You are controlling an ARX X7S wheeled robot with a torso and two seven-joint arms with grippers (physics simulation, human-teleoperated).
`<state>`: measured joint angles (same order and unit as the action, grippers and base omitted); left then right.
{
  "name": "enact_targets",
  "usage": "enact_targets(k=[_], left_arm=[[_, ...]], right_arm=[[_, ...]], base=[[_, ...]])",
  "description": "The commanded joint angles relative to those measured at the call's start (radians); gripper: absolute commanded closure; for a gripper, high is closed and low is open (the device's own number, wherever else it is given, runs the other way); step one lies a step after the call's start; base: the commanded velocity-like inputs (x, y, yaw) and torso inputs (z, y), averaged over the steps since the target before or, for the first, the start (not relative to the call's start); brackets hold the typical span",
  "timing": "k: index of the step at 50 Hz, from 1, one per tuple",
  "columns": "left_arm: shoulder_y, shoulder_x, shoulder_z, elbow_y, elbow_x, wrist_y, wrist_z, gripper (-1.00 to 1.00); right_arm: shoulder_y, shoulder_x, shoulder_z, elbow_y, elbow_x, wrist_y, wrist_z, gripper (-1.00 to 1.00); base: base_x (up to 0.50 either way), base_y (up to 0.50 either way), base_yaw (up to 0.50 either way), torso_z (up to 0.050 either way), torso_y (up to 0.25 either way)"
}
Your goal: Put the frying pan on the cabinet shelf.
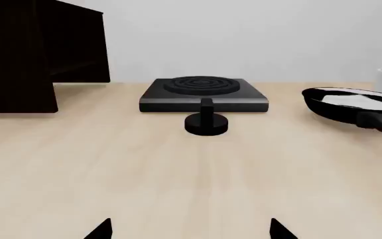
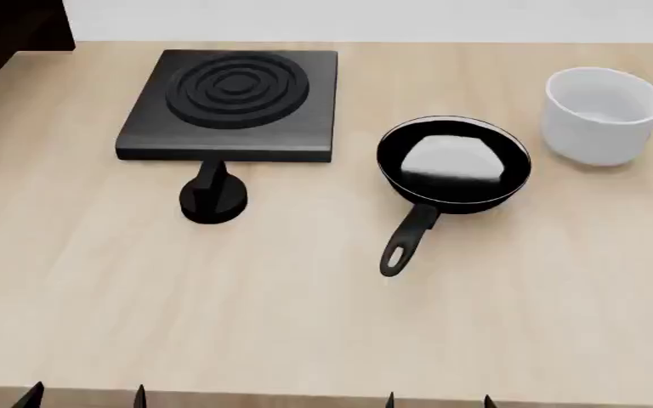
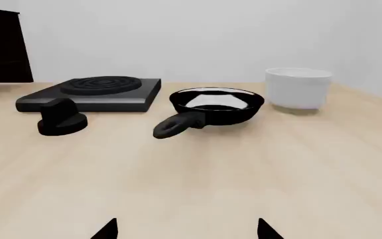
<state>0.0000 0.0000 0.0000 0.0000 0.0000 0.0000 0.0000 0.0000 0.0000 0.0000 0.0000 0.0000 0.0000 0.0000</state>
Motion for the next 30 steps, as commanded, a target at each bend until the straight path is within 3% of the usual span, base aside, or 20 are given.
enact_targets(k=[1,14,30], left_arm=[[0.0,-0.01,0.011,0.0,-0.01,0.0,-0.011,-1.0],[-0.009,-0.062,0.078,-0.037,0.025,0.049,-0.068,-1.0],[-0.008,-0.075,0.088,-0.04,-0.043,0.066,-0.075,-1.0]], right_arm=[[0.0,0.009,-0.009,0.0,0.009,0.0,0.013,-1.0],[-0.018,0.053,-0.061,-0.019,0.019,-0.001,0.062,-1.0],[-0.036,0.082,-0.089,-0.045,0.028,0.002,0.091,-1.0]], base=[[0.0,0.0,0.0,0.0,0.0],[0.0,0.0,0.0,0.002,0.0],[0.0,0.0,0.0,0.049,0.0]])
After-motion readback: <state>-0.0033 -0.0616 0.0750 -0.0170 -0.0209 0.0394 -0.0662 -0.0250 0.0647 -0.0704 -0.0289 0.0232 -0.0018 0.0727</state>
